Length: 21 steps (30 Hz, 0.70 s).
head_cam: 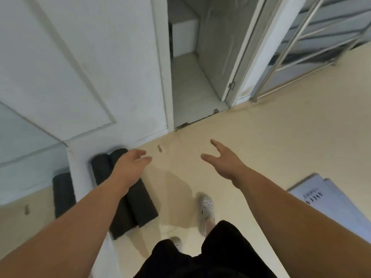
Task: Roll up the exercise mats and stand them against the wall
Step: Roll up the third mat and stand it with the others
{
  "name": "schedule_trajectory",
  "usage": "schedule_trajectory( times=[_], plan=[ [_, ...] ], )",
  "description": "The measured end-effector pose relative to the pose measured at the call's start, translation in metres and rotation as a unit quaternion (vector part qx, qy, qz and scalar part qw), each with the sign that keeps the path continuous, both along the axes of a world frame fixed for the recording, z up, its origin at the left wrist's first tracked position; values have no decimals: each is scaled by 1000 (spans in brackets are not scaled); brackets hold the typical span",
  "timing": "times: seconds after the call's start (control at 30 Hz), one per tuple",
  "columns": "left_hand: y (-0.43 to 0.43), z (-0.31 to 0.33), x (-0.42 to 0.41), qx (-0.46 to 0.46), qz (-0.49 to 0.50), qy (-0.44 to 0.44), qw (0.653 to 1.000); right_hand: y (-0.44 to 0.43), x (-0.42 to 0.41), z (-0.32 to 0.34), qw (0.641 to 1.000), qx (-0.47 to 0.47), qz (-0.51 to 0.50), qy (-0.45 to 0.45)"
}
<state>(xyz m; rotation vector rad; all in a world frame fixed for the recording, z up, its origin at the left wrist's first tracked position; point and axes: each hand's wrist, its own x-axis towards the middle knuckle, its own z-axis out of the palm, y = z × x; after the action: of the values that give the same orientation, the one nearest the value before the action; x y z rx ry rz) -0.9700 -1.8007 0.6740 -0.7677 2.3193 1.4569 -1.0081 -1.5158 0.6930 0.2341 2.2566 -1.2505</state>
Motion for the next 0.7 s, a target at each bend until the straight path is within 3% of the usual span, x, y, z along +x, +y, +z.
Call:
schedule_trajectory(
  times=[0.17,0.37,0.5,0.7],
  plan=[
    [104,9,31,-5,-150,-6,989,110,118,17,991,7,-131,5],
    [294,21,82,-40,-323,18,945,271,286,26,956,48,-291,9],
    [463,13,154,-65,-446,34,892,395,424,16,921,119,-370,-8],
    [700,-5,326,-59,-592,21,804,547,641,11,871,180,-448,-86]
  ],
)
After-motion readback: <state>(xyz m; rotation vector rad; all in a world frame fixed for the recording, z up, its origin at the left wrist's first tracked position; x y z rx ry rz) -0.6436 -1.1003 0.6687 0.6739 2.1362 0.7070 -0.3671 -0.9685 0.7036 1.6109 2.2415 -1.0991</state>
